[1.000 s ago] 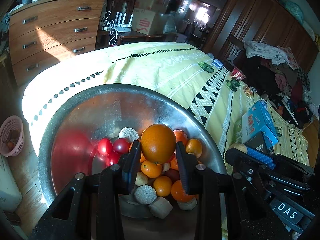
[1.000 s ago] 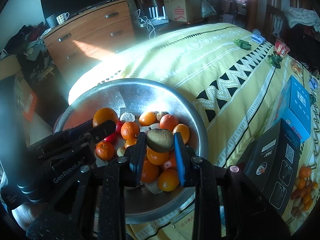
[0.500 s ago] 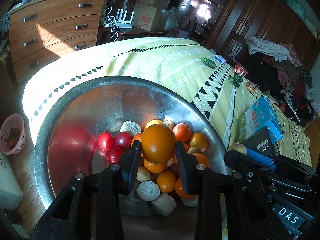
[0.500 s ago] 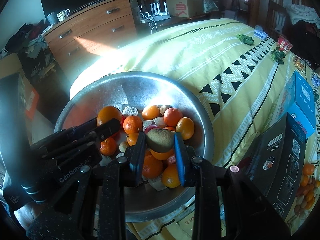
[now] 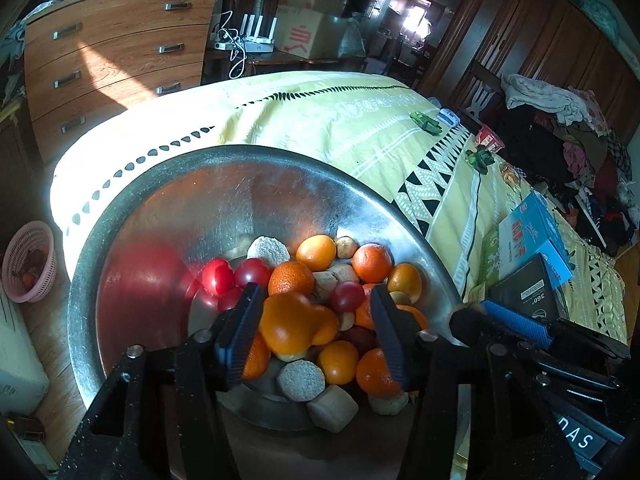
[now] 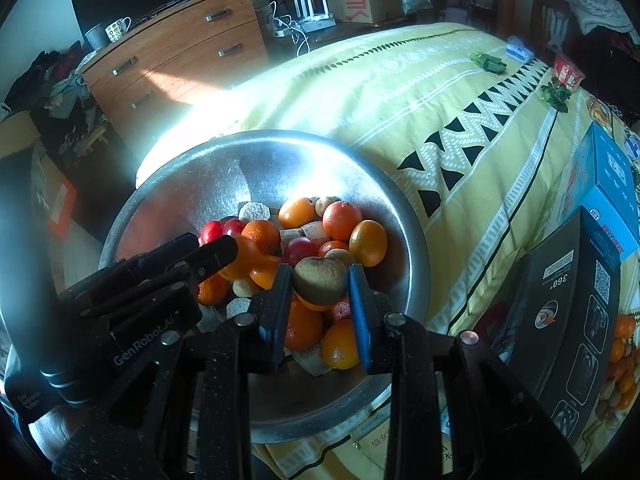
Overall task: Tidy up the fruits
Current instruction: 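Open the left gripper to drop the orange while the right gripper releases the kiwi into the bowl, then move both grippers back to the pile and grasp another orange with the left gripper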
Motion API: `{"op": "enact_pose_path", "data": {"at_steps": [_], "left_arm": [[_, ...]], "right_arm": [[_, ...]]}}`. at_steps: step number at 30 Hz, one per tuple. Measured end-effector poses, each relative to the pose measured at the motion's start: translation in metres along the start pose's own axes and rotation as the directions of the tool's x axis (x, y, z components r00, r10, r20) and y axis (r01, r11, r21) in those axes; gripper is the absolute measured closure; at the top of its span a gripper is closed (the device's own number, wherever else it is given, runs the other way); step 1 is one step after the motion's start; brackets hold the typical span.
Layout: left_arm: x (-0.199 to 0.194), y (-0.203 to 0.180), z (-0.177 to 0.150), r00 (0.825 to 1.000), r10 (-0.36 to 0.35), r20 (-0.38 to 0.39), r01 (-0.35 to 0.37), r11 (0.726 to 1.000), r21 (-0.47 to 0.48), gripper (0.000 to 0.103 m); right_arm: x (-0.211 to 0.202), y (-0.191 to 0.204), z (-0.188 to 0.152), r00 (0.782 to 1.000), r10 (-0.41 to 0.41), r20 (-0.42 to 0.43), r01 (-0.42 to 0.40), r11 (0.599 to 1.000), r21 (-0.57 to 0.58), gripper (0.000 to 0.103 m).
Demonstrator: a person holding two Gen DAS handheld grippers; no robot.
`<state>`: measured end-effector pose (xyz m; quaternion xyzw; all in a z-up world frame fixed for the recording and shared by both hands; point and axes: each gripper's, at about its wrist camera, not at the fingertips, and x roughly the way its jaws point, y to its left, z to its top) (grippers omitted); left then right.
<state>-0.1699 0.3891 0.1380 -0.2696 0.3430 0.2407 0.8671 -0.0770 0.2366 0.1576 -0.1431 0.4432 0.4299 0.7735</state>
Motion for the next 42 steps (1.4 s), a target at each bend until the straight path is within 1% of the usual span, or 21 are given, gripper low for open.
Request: {"op": "enact_pose_path", "data": {"at_steps": [2, 4, 5, 6, 8, 11, 14, 18, 20, 21, 22, 23, 25, 28, 29, 32, 34, 36, 38, 40, 42], "left_arm": [[-0.001, 0.002, 0.001, 1.000, 0.018, 0.009, -0.018, 1.000, -0.011, 0.036], [-0.001, 0.007, 0.002, 1.000, 0.019, 0.011, -0.018, 0.999, -0.030, 0.028], [-0.001, 0.008, 0.002, 1.000, 0.024, 0.014, -0.023, 0.999, -0.037, 0.027], [-0.001, 0.009, 0.002, 1.000, 0.025, 0.013, -0.025, 0.999, -0.043, 0.026], [0.000, 0.010, 0.002, 1.000, 0.018, -0.002, -0.018, 0.998, -0.057, 0.023], [0.002, 0.008, 0.002, 1.000, 0.025, -0.010, -0.026, 0.998, -0.057, 0.021], [0.000, 0.004, 0.003, 1.000, 0.027, -0.001, -0.027, 0.998, -0.055, 0.021], [-0.019, -0.011, 0.006, 0.997, 0.019, 0.068, -0.018, 0.999, -0.028, 0.021], [-0.035, -0.020, 0.009, 0.993, 0.006, 0.114, -0.005, 1.000, -0.011, 0.015], [-0.042, -0.026, 0.010, 0.990, -0.007, 0.141, 0.008, 1.000, -0.002, 0.005], [-0.051, -0.032, 0.011, 0.984, -0.023, 0.174, 0.022, 1.000, 0.011, 0.000], [-0.061, -0.040, 0.011, 0.978, -0.042, 0.207, 0.037, 0.999, 0.031, 0.000], [-0.075, -0.057, 0.008, 0.966, -0.081, 0.247, 0.066, 0.995, 0.069, 0.000], [-0.096, -0.089, -0.001, 0.939, -0.168, 0.301, 0.130, 0.981, 0.143, 0.000], [-0.100, -0.101, -0.003, 0.931, -0.202, 0.304, 0.156, 0.973, 0.170, 0.000], [-0.111, -0.150, -0.019, 0.904, -0.321, 0.281, 0.246, 0.930, 0.272, 0.000], [-0.114, -0.189, -0.036, 0.884, -0.408, 0.229, 0.313, 0.879, 0.359, 0.000], [-0.113, -0.233, -0.059, 0.873, -0.462, 0.157, 0.354, 0.821, 0.448, 0.000], [-0.103, -0.273, -0.082, 0.867, -0.496, 0.056, 0.406, 0.766, 0.498, 0.000], [-0.085, -0.308, -0.103, 0.861, -0.507, -0.042, 0.452, 0.723, 0.523, 0.000], [-0.059, -0.342, -0.127, 0.874, -0.473, -0.115, 0.452, 0.703, 0.549, 0.000]], "right_arm": [[-0.002, -0.001, 0.000, 1.000, -0.005, 0.009, 0.005, 1.000, 0.006, 0.053], [-0.006, -0.003, 0.000, 1.000, -0.015, 0.025, 0.015, 1.000, 0.014, 0.045], [-0.008, -0.004, 0.000, 1.000, -0.012, 0.028, 0.012, 1.000, 0.018, 0.040], [-0.009, -0.004, 0.000, 0.999, -0.009, 0.032, 0.008, 1.000, 0.019, 0.037], [-0.013, -0.003, 0.000, 0.999, -0.008, 0.037, 0.007, 1.000, 0.015, 0.028], [-0.024, -0.001, -0.002, 0.997, -0.014, 0.073, 0.013, 1.000, 0.006, 0.028], [-0.047, 0.000, -0.004, 0.989, -0.028, 0.145, 0.029, 1.000, -0.008, 0.027], [-0.094, -0.005, -0.017, 0.959, -0.050, 0.277, 0.055, 0.998, -0.012, 0.027], [-0.117, -0.013, -0.031, 0.940, -0.062, 0.335, 0.067, 0.998, -0.002, 0.023], [-0.130, -0.019, -0.042, 0.928, -0.078, 0.365, 0.080, 0.997, 0.011, 0.021], [-0.140, -0.025, -0.051, 0.917, -0.095, 0.386, 0.093, 0.995, 0.024, 0.018], [-0.151, -0.034, -0.063, 0.906, -0.116, 0.407, 0.109, 0.993, 0.040, 0.017], [-0.168, -0.052, -0.083, 0.891, -0.161, 0.424, 0.144, 0.987, 0.074, 0.017], [-0.186, -0.083, -0.116, 0.881, -0.233, 0.412, 0.188, 0.971, 0.147, 0.016], [-0.190, -0.095, -0.127, 0.881, -0.253, 0.400, 0.197, 0.964, 0.178, 0.016], [-0.197, -0.128, -0.162, 0.882, -0.313, 0.352, 0.226, 0.937, 0.266, 0.016], [-0.199, -0.148, -0.185, 0.888, -0.335, 0.315, 0.233, 0.918, 0.320, 0.016], [-0.203, -0.169, -0.204, 0.889, -0.362, 0.282, 0.246, 0.895, 0.372, 0.016], [-0.209, -0.184, -0.223, 0.887, -0.377, 0.265, 0.247, 0.875, 0.416, 0.017], [-0.216, -0.201, -0.241, 0.884, -0.395, 0.251, 0.250, 0.852, 0.460, 0.017], [-0.223, -0.216, -0.259, 0.881, -0.408, 0.242, 0.247, 0.830, 0.500, 0.017]]}}
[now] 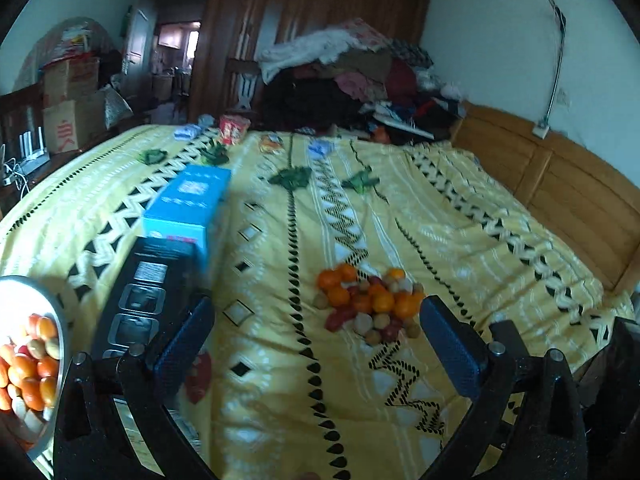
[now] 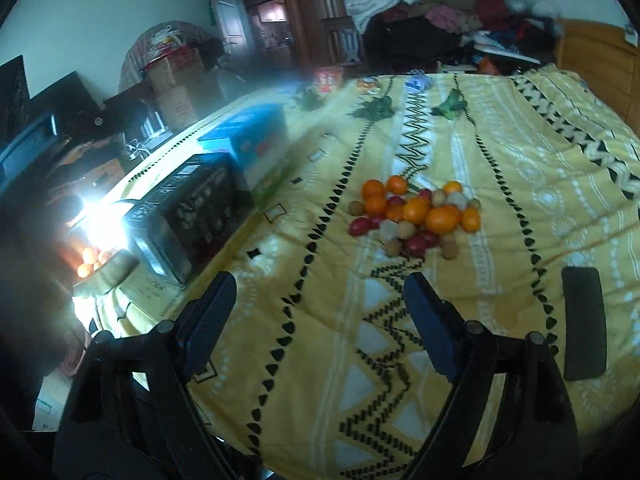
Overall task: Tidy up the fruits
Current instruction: 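Move both grippers back to the pile and grasp another orange with the left gripper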
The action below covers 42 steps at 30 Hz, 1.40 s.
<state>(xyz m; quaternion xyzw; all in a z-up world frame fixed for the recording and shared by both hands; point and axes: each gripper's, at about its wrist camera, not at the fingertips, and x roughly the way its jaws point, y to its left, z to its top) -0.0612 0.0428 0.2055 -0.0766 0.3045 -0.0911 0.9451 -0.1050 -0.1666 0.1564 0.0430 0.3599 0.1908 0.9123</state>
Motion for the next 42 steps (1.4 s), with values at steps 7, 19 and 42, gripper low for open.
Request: {"op": "enact_pose_path", "data": {"at_steps": [7, 19, 42], "left_arm": [[0.149, -0.059, -0.016, 0.969, -0.076, -0.235, 0.098, 0.991, 0.086, 0.039], [0.252, -0.091, -0.035, 0.927, -0.076, -0.367, 0.161, 0.965, 0.207, 0.050], [0.182, -0.043, -0.043, 0.964, -0.107, -0.244, 0.123, 0.991, 0.050, 0.069]], "right_arm": [[-0.002, -0.073, -0.018, 0.998, -0.054, -0.027, 0.057, 0.989, 0.139, 0.022], [0.011, -0.146, -0.032, 0.994, -0.086, -0.071, 0.103, 0.956, 0.275, 0.023], [0.081, -0.135, 0.005, 0.994, -0.018, -0.112, 0.037, 0.985, 0.169, 0.060]]}}
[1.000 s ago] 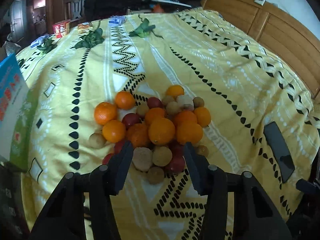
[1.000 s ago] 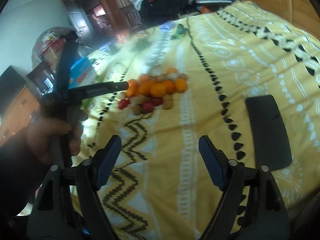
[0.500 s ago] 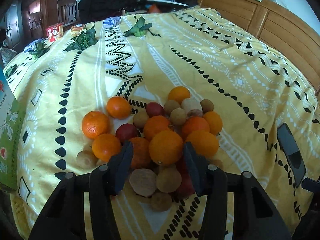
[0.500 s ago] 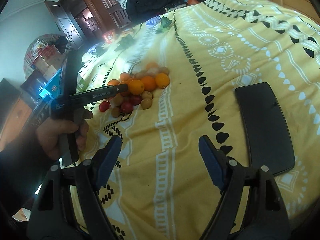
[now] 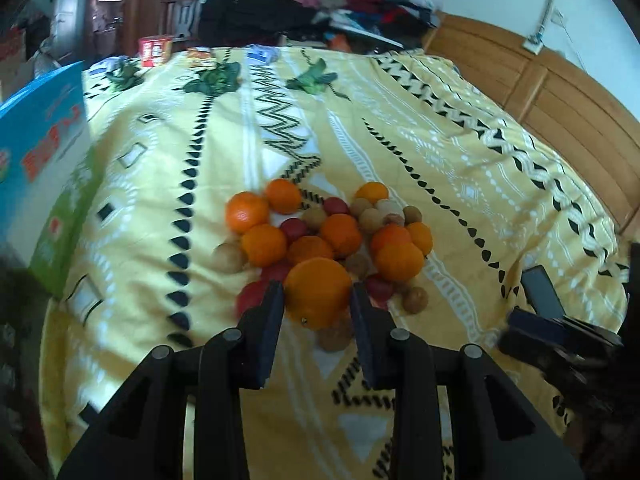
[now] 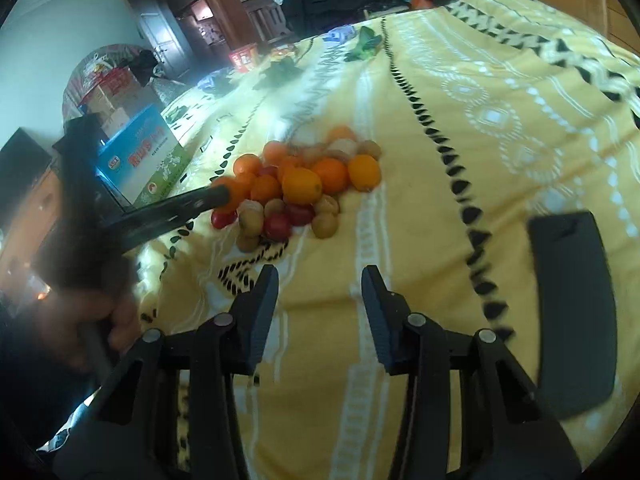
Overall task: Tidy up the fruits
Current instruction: 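Grasp a brown kiwi with the right gripper, then carry the orange and kiwi in both grippers over the steel bowl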
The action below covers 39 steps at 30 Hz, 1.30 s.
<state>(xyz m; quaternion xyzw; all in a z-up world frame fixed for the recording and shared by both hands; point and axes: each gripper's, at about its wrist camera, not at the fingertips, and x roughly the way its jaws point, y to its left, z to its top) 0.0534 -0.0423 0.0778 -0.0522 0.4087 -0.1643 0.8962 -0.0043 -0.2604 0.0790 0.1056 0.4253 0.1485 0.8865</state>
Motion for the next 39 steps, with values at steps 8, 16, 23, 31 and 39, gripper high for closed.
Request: {"op": "enact_pose_path", "data": {"at_steps": [8, 16, 23, 31, 39], "left_arm": [[-0.028, 0.012, 0.004, 0.999, -0.011, 0.043, 0.012, 1.000, -0.027, 0.069], [-0.030, 0.008, 0.005, 0.999, -0.019, 0.040, 0.020, 0.999, -0.029, 0.069], [-0.061, 0.002, 0.010, 0.995, -0.017, 0.097, 0.020, 0.999, -0.033, 0.069], [-0.124, 0.011, 0.021, 0.981, 0.011, 0.196, -0.002, 0.999, -0.045, 0.069], [-0.182, 0.028, 0.026, 0.959, 0.033, 0.281, -0.013, 0.997, -0.071, 0.069]], "right_arm": [[0.072, 0.001, 0.026, 0.995, -0.041, -0.090, 0.036, 0.997, -0.062, 0.060], [0.082, -0.001, 0.020, 0.990, -0.090, -0.109, 0.082, 0.994, -0.077, 0.079], [0.034, 0.022, 0.029, 0.996, -0.085, -0.013, 0.083, 0.992, -0.097, 0.079], [-0.005, 0.086, 0.060, 0.992, -0.089, 0.085, 0.105, 0.970, -0.218, 0.079], [-0.029, 0.134, 0.072, 0.986, -0.079, 0.150, 0.120, 0.951, -0.286, 0.079]]}}
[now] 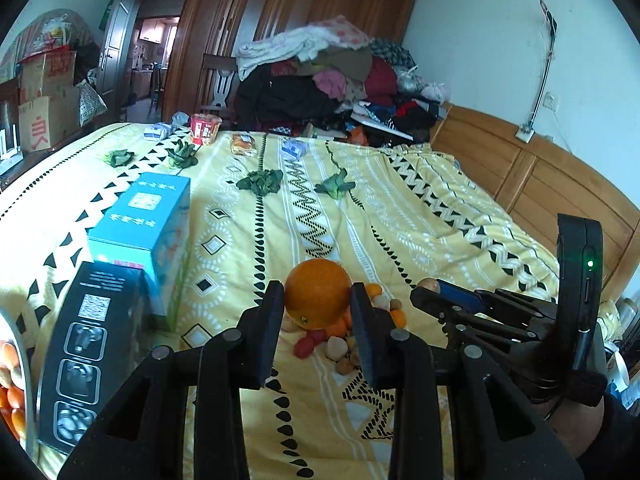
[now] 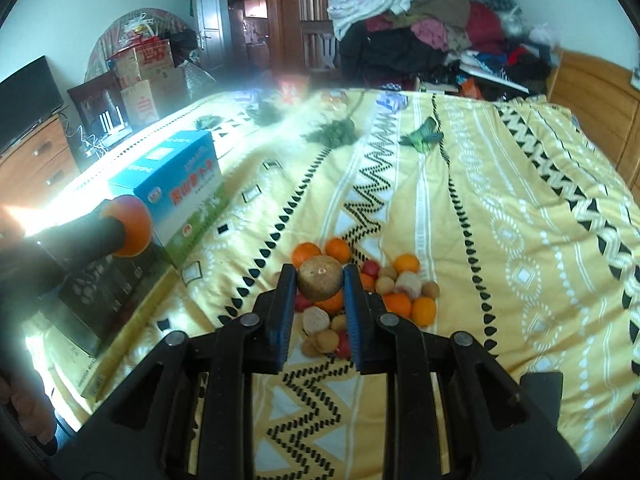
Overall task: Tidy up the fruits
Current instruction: 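Carry the orange and kiwi in both grippers over the steel bowl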
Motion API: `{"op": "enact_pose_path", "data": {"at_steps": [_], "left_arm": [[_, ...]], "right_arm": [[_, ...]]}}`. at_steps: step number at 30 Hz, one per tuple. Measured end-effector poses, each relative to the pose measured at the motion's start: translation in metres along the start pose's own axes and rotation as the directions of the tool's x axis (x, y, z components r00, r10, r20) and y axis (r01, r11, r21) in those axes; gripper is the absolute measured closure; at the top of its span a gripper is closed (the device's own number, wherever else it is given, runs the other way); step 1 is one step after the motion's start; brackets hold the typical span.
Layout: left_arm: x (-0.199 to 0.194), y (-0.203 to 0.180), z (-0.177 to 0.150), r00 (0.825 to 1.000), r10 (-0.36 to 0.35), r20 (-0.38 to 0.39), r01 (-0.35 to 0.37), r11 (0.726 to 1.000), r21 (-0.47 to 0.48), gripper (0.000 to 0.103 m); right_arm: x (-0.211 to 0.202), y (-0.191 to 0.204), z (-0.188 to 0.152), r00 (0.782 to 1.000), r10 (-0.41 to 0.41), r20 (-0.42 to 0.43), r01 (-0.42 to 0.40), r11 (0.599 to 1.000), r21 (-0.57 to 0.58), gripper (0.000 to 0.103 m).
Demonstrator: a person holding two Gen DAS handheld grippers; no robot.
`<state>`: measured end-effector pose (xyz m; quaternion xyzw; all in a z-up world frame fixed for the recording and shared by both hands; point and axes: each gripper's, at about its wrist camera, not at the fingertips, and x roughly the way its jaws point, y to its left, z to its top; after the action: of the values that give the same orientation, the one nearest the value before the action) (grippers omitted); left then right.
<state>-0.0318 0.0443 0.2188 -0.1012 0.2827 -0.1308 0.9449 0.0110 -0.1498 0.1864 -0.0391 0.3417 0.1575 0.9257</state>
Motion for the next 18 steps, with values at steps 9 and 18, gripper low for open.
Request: {"op": "enact_pose_path", "data": {"at_steps": [9, 18], "left_arm": [[-0.044, 0.015, 0.010, 0.998, -0.011, 0.069, 0.013, 1.000, -0.028, 0.069], [-0.096, 0.055, 0.016, 0.988, 0.055, 0.145, -0.044, 0.996, -0.081, 0.069]], "right_arm": [[-0.024, 0.038, 0.021, 0.999, 0.004, 0.042, -0.002, 0.998, -0.057, 0.079], [-0.037, 0.091, 0.039, 0.996, 0.046, 0.072, -0.035, 0.990, -0.139, 0.079]]}}
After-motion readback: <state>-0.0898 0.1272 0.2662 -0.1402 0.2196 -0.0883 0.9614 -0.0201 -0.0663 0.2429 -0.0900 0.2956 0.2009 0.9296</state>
